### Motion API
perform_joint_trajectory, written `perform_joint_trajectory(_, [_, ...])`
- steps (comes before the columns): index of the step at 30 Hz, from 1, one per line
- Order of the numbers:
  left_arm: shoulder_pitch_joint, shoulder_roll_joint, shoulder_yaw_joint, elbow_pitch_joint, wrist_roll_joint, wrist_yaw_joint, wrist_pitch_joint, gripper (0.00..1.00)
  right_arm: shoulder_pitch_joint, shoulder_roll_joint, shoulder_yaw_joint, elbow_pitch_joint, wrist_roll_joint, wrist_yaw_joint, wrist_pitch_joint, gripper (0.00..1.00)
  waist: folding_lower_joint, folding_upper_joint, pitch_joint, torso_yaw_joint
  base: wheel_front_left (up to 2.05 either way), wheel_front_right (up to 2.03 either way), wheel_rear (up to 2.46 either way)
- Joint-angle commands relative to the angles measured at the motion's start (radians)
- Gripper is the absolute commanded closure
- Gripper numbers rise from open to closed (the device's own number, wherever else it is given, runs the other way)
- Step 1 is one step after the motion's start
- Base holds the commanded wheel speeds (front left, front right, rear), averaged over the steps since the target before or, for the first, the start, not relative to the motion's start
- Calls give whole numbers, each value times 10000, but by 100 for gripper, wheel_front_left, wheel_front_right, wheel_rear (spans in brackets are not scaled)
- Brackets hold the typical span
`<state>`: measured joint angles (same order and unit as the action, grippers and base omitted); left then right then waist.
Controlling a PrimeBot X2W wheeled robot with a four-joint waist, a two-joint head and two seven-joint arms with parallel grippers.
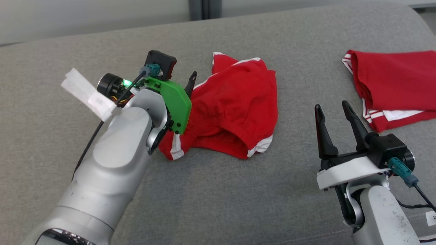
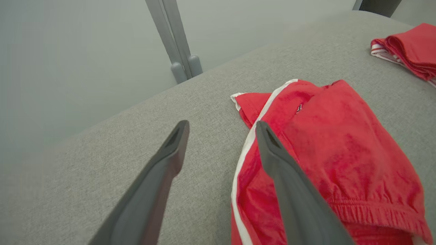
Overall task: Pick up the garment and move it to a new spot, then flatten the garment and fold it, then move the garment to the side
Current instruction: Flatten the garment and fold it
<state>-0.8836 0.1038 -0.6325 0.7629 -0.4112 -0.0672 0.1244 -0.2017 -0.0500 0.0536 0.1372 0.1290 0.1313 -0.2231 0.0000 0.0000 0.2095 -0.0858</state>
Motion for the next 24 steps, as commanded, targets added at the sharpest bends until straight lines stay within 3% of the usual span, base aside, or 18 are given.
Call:
perform_joint_trajectory(1, [-333,-40,-28,299,-15,-117,128,0,-225,-12,43,45,55,-11,-85,0,0,0,1199,-1100,0,0,0])
perform_joint_trajectory(15, [-1764,-291,-1041,2442,-206,-625,827,0,-778,-10,395,573,382,-12,-370,0,0,0,1804,-1963,0,0,0])
perform_joint_trajectory(16, [-1793,-293,-1117,2514,-250,-624,794,23,-778,-10,382,607,408,-11,-377,0,0,0,1796,-1990,0,0,0])
perform_joint_trajectory(17, [-1820,-298,-1192,2567,-268,-623,769,53,-784,-10,377,634,429,-11,-390,0,0,0,1786,-2007,0,0,0])
perform_joint_trajectory(19, [-1817,-317,-1377,2616,-318,-633,660,91,-788,-12,351,686,448,-11,-414,0,0,0,1745,-2025,0,0,0])
perform_joint_trajectory(20, [-1802,-326,-1478,2606,-383,-636,576,100,-780,-10,341,719,447,-11,-418,0,0,0,1711,-2025,0,0,0])
perform_joint_trajectory(24, [-1760,-343,-1747,2581,-563,-635,112,100,-678,-12,257,825,439,-12,-438,0,0,0,1498,-1953,0,0,0])
